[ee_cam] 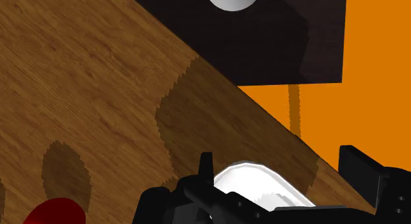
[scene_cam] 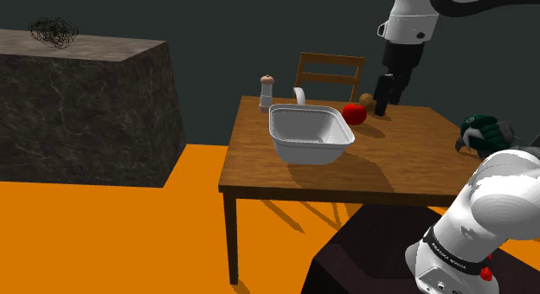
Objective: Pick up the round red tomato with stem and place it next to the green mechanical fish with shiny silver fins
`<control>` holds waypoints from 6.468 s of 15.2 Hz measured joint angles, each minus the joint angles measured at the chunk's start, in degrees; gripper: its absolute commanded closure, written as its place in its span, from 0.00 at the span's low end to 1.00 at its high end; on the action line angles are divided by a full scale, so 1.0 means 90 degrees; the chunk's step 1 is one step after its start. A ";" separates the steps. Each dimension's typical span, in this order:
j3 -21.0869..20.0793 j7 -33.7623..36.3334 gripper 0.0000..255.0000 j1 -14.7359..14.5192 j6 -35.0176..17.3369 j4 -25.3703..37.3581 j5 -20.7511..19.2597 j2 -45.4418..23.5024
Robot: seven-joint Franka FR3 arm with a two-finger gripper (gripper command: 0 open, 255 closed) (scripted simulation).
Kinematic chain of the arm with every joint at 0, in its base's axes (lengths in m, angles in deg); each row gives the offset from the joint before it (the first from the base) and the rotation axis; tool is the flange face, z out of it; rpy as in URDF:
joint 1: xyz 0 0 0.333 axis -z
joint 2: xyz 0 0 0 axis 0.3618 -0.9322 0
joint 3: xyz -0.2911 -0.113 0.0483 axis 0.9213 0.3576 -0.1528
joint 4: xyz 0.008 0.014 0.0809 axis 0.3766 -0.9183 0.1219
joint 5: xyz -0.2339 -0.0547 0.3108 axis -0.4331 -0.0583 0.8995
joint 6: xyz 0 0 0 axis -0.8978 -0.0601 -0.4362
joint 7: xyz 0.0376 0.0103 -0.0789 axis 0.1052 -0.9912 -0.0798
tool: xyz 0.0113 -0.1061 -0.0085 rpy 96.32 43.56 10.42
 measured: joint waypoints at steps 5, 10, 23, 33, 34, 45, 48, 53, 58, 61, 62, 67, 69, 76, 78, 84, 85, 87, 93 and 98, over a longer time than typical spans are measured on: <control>0.0483 -0.0790 0.00 0.0035 -0.0175 -0.0163 -0.0406 0.0000; 0.1291 -0.2102 0.00 0.0099 -0.0638 -0.0233 -0.1066 -0.0322; 0.3283 -0.5483 0.00 -0.0052 -0.2056 0.0870 -0.1912 -0.2447; 0.4409 -0.8414 0.00 -0.0223 -0.3011 0.2712 -0.0849 -0.5168; 0.4440 -0.8710 0.00 -0.0184 -0.3041 0.2947 -0.0663 -0.5466; 0.4212 -1.0679 0.00 0.0604 -0.3140 0.4817 0.0615 -0.7621; 0.4186 -1.0735 0.00 0.0653 -0.3357 0.4698 0.0680 -0.7731; 0.4174 -1.0752 0.00 0.0670 -0.3464 0.4635 0.0708 -0.7777; 0.4173 -1.0753 1.00 0.0671 -0.3469 0.4632 0.0710 -0.7780; 0.4174 -1.0753 1.00 0.0671 -0.3470 0.4635 0.0710 -0.7777; 0.4174 -1.0753 1.00 0.0671 -0.3470 0.4636 0.0710 -0.7777; 0.4179 -1.0753 1.00 0.0669 -0.3430 0.4659 0.0701 -0.7763; 0.4196 -1.0754 1.00 0.0665 -0.3320 0.4725 0.0674 -0.7714; 0.4244 -1.0747 1.00 0.0665 -0.2781 0.5156 0.0596 -0.7585; 0.4258 -1.0742 1.00 0.0658 -0.2636 0.5262 0.0570 -0.7538; 0.4290 -1.0734 1.00 0.0654 -0.2156 0.5654 0.0511 -0.7434; 0.4295 -1.0750 1.00 0.0670 -0.2073 0.5740 0.0512 -0.7436; 0.4300 -1.0756 1.00 0.0681 -0.1927 0.5886 0.0510 -0.7433; 0.4316 -1.0789 1.00 0.0741 -0.1391 0.6445 0.0519 -0.7451; 0.4325 -1.0840 1.00 0.0832 -0.0914 0.6999 0.0562 -0.7528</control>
